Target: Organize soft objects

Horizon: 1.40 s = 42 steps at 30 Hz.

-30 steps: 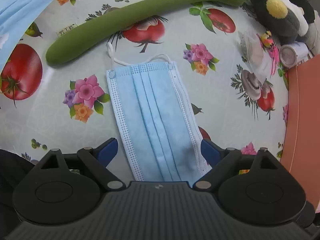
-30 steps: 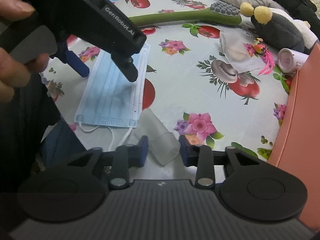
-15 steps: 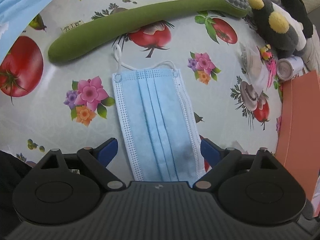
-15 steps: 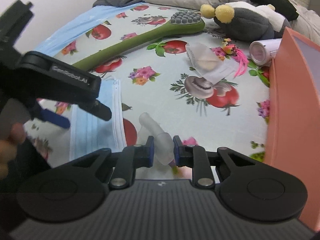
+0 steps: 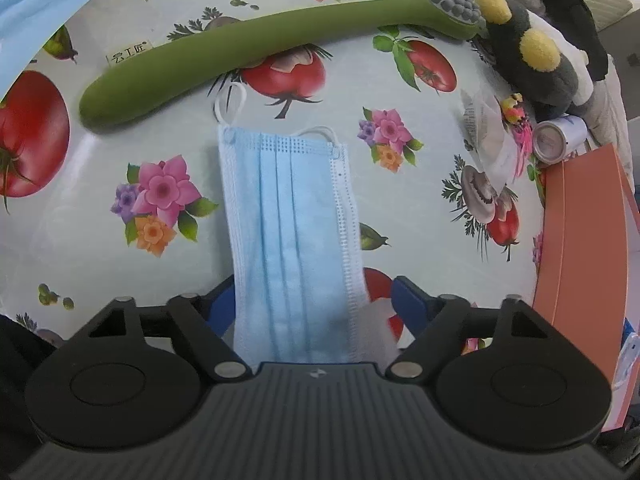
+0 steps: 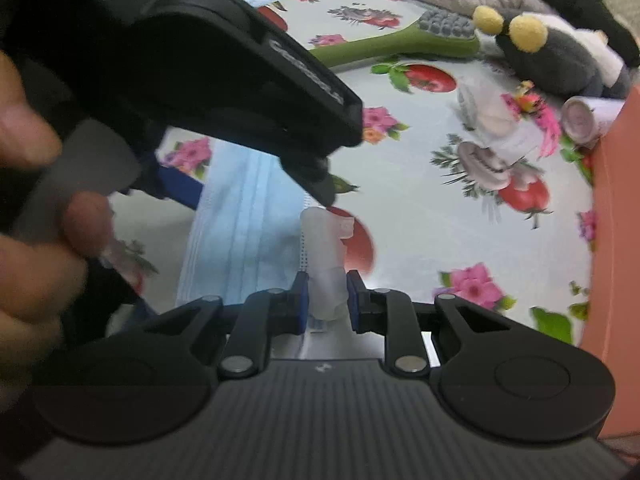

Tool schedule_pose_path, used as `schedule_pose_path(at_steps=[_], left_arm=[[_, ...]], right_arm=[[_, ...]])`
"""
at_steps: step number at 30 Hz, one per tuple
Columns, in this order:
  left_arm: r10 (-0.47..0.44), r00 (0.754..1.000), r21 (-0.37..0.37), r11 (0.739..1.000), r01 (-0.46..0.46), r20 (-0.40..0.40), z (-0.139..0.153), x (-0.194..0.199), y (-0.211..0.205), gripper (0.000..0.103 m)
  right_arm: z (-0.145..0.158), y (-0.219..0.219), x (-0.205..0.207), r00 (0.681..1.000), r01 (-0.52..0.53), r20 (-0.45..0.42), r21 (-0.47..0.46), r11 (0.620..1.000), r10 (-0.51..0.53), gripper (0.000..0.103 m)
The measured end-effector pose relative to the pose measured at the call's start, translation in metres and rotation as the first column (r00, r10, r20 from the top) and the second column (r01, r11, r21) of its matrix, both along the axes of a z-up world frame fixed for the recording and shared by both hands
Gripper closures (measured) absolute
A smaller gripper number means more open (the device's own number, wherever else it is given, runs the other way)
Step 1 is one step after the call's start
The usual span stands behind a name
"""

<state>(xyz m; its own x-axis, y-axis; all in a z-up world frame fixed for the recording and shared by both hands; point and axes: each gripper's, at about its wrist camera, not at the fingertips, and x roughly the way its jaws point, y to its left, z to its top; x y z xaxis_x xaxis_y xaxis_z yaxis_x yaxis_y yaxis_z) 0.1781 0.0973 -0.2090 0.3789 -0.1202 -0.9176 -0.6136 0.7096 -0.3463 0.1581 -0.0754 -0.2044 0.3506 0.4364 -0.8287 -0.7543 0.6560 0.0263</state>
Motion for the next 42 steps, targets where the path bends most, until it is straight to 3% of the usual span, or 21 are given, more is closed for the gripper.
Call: schedule_pose_path(at_steps=[9,14,15,16,18,22,31,42], left_arm=[[-0.058,0.998,0.058,0.997,0.06,-0.025,0.001,-0.001,0.002,0.062],[-0.113,0.993,0.074,0.991,0.116,-0.037,0.001,0.002,0.0,0.064],[-0.125,0.991,0.082,0.988,0.128,-0.039,0.001,0.003,-0.001,0.07],[-0.141,0.989,0.088,0.986,0.144,-0.041,0.001,0.004,-0.003,0.085],[-0.154,0.987,0.087,0.984,0.157,-0.043,0.001,0.006,-0.005,0.09],[-0.166,0.985,0.105,0.98,0.169,-0.035,0.004,0.004,-0.008,0.092],[-0.202,0.979,0.142,0.97,0.198,0.014,0.028,-0.01,-0.01,0.093],[-0.284,0.954,0.229,0.939,0.258,0.091,0.076,-0.039,-0.023,0.093]], right_arm=[[-0.001,0.013,-0.014,0.997,-0.058,-0.05,0.024,0.998,0.06,0.08],[-0.004,0.01,-0.012,0.996,-0.054,-0.069,0.034,0.998,0.056,0.08],[-0.003,0.009,-0.012,0.996,-0.05,-0.073,0.038,0.998,0.053,0.08],[-0.003,0.008,-0.01,0.996,-0.045,-0.077,0.041,0.998,0.048,0.08],[-0.001,0.005,-0.008,0.995,-0.027,-0.096,0.059,0.998,0.033,0.08],[0.002,-0.005,-0.006,0.991,0.025,-0.134,0.08,0.997,-0.014,0.08],[0.032,-0.033,-0.012,0.985,0.166,-0.07,0.103,0.981,-0.159,0.08],[0.076,-0.063,-0.013,0.934,0.354,-0.012,0.167,0.92,-0.357,0.08]])
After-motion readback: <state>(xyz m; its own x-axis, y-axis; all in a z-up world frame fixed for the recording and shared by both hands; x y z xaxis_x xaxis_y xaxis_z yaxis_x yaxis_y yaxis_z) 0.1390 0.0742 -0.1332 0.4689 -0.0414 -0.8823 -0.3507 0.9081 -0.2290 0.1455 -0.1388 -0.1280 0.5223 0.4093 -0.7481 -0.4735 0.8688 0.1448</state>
